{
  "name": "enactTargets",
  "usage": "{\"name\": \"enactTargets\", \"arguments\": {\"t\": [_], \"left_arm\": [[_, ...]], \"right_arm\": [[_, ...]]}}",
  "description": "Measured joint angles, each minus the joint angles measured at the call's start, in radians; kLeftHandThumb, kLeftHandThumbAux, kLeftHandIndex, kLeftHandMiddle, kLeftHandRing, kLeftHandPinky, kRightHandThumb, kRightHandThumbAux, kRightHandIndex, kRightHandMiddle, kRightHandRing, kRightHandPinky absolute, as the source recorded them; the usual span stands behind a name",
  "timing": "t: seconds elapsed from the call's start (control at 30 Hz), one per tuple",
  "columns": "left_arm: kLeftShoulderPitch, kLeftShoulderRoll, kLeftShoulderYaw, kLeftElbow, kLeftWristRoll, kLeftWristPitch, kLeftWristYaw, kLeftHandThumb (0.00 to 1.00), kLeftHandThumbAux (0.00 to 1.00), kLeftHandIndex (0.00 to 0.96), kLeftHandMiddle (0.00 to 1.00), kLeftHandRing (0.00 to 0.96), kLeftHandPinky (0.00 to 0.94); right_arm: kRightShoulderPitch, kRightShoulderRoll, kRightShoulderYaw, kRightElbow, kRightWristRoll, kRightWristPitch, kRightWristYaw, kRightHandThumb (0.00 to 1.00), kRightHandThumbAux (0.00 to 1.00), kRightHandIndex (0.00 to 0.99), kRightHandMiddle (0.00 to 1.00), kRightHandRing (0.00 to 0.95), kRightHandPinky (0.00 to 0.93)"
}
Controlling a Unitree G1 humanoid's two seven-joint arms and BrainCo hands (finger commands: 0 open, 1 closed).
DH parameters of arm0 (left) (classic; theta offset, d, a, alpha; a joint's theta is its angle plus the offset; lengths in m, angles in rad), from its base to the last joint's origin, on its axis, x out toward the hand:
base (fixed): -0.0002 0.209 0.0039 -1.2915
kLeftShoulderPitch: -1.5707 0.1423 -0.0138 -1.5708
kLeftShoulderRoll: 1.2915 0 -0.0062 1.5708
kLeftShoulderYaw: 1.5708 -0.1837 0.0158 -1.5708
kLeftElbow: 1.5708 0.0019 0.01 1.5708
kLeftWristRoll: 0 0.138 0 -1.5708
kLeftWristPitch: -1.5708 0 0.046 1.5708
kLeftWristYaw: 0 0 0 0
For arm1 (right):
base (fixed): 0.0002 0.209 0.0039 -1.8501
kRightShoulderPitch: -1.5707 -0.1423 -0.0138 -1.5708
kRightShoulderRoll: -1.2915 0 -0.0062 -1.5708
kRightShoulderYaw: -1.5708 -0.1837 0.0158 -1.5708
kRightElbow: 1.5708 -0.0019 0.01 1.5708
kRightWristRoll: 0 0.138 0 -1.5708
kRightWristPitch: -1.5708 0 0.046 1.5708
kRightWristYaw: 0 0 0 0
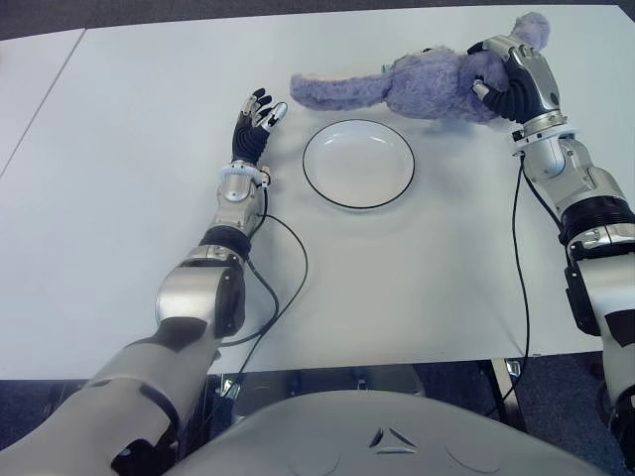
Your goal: Put the doll into the plate.
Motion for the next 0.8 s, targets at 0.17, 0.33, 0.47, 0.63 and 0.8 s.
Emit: {"name": "enactTargets", "arguments": {"t": [0.17,0.33,0.47,0.63,0.8], "left_arm": [[0.000,0.000,0.001,0.000,0.000,0.000,0.000,0.000,0.485,0.110,0.149,0.146,0.149],[0.000,0.000,0.002,0.000,0.000,0.000,0.000,0.000,0.488,0.106,0.144,0.141,0.144],[0.000,0.000,0.002,0.000,0.000,0.000,0.000,0.000,0.491,0.104,0.147,0.144,0.150],[0.000,0.000,0.003,0.000,0.000,0.000,0.000,0.000,0.491,0.102,0.152,0.150,0.151],[0.000,0.000,0.002,0.000,0.000,0.000,0.000,0.000,0.489,0.107,0.154,0.151,0.148]], "right_arm": [[0.002,0.001,-0.002,-0.020,0.000,-0.002,0.000,0.703,0.722,0.440,0.850,0.846,0.824],[0.007,0.001,-0.009,-0.046,0.000,-0.004,-0.001,0.703,0.722,0.440,0.853,0.848,0.827],[0.011,0.003,-0.021,-0.072,0.003,-0.011,0.000,0.704,0.722,0.440,0.855,0.850,0.828],[0.015,0.009,-0.034,-0.109,0.005,-0.019,0.004,0.704,0.723,0.440,0.857,0.852,0.827],[0.018,0.020,-0.037,-0.143,0.006,-0.025,0.013,0.703,0.723,0.440,0.859,0.854,0.828]]}}
